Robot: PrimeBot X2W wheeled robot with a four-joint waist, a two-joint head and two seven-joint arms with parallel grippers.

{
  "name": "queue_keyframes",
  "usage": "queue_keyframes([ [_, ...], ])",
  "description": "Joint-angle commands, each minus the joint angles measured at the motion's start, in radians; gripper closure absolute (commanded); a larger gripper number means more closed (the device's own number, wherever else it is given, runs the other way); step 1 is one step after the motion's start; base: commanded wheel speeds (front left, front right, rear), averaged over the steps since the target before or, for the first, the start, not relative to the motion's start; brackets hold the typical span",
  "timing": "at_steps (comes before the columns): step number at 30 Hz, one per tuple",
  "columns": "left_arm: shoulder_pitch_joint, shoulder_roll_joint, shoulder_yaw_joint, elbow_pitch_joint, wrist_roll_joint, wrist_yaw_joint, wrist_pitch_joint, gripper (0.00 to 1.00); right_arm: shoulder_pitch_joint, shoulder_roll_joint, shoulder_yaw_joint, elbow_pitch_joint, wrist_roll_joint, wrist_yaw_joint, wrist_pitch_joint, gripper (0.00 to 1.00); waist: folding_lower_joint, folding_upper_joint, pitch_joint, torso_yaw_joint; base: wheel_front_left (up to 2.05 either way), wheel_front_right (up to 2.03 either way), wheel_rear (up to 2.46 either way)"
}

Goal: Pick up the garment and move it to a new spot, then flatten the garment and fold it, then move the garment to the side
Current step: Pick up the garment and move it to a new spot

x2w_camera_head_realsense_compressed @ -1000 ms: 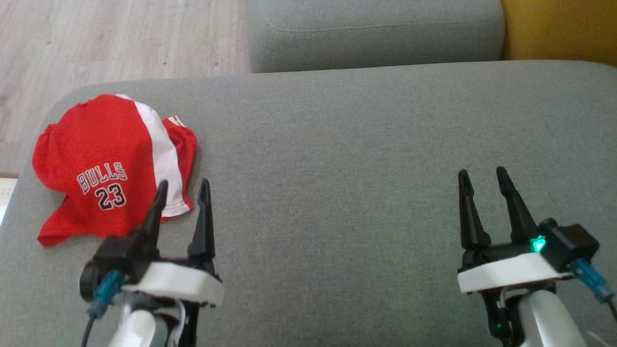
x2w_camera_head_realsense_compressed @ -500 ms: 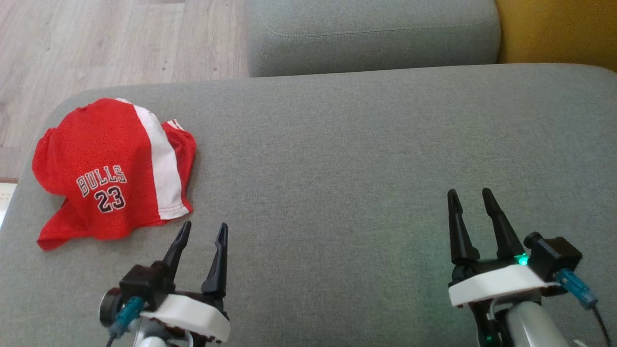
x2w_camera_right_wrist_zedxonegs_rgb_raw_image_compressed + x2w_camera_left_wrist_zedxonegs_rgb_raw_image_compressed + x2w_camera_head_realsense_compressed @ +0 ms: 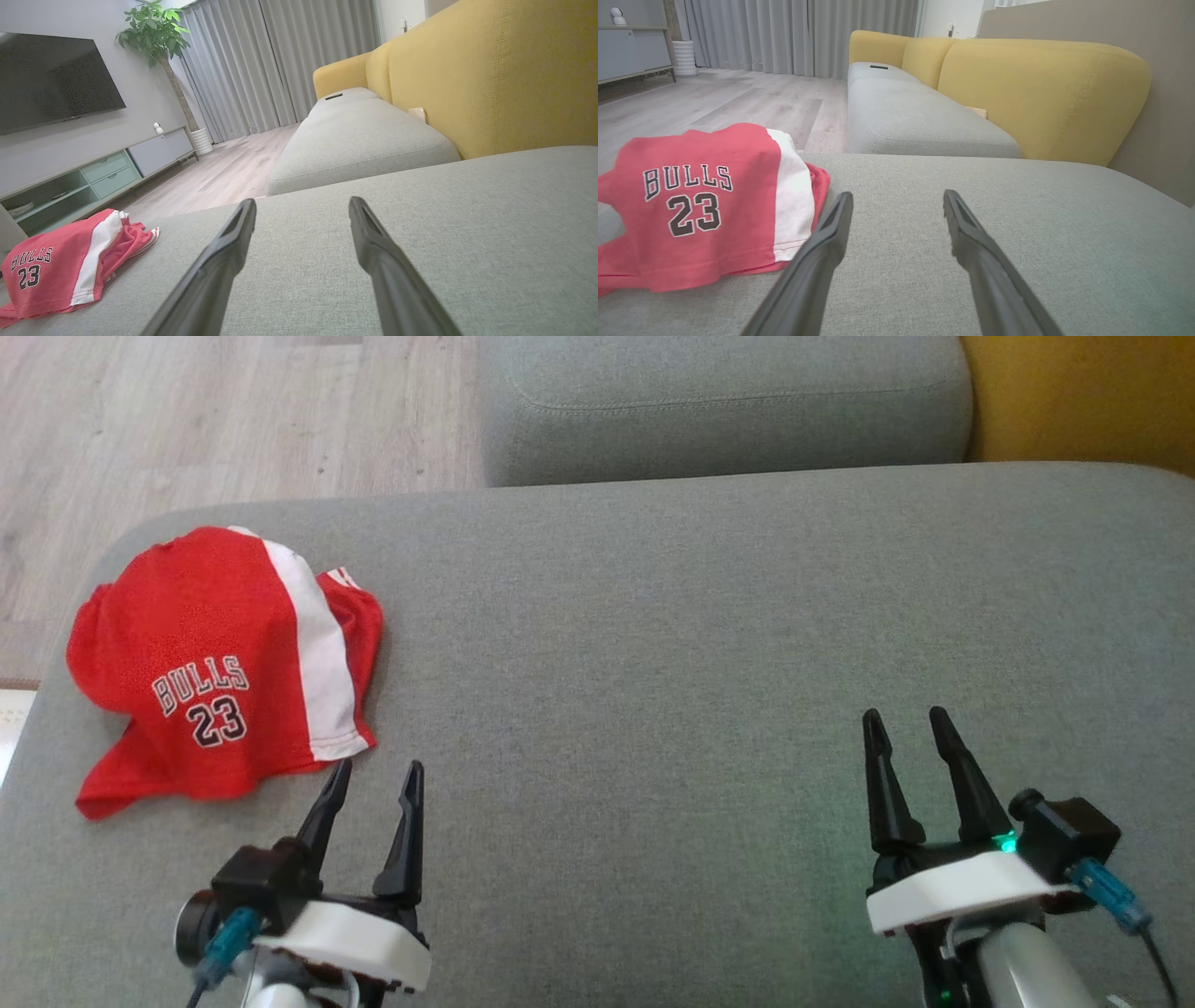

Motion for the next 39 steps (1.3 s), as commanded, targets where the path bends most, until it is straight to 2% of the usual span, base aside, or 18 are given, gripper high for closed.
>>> queue_keyframes([
  [1,-0.034,-0.004,0.040,-0.039,0.000,-0.006,-0.012,0.00,-0.041,-0.007,0.027,-0.025,0.004,-0.001,-0.014,0.00,0.0000,0.0000,0.000,0.001,0.00,0.00,0.00],
  [7,-0.036,-0.004,0.042,-0.037,-0.036,0.012,-0.012,0.00,-0.042,-0.007,0.038,-0.023,0.018,-0.001,-0.014,0.00,0.0000,0.0000,0.000,0.015,0.00,0.00,0.00],
  [12,-0.045,-0.004,0.052,-0.035,-0.030,0.021,-0.012,0.00,-0.038,-0.007,0.066,-0.028,0.025,-0.001,-0.014,0.00,0.0000,0.0000,-0.005,0.062,0.00,0.00,0.00],
  [19,-0.040,-0.004,0.085,-0.033,-0.010,0.021,-0.012,0.00,-0.041,-0.007,0.125,-0.018,0.039,-0.001,-0.014,0.00,0.0000,0.0000,-0.014,0.155,0.00,0.00,0.00],
  [24,-0.043,-0.004,0.109,-0.034,-0.002,0.017,-0.012,0.00,-0.034,-0.007,0.163,-0.011,0.055,-0.001,-0.014,0.00,0.0000,0.0000,-0.020,0.258,0.00,0.00,0.00],
  [30,-0.041,-0.004,0.128,-0.035,0.010,0.012,-0.012,0.00,-0.035,-0.007,0.185,-0.006,0.062,-0.001,-0.014,0.00,0.0000,0.0000,-0.023,0.336,0.00,0.00,0.00],
  [39,-0.038,-0.004,0.158,-0.035,0.018,0.008,-0.012,0.00,-0.037,-0.007,0.240,0.010,0.095,-0.001,-0.014,0.00,0.0000,0.0000,-0.034,0.412,0.00,0.00,0.00],
])
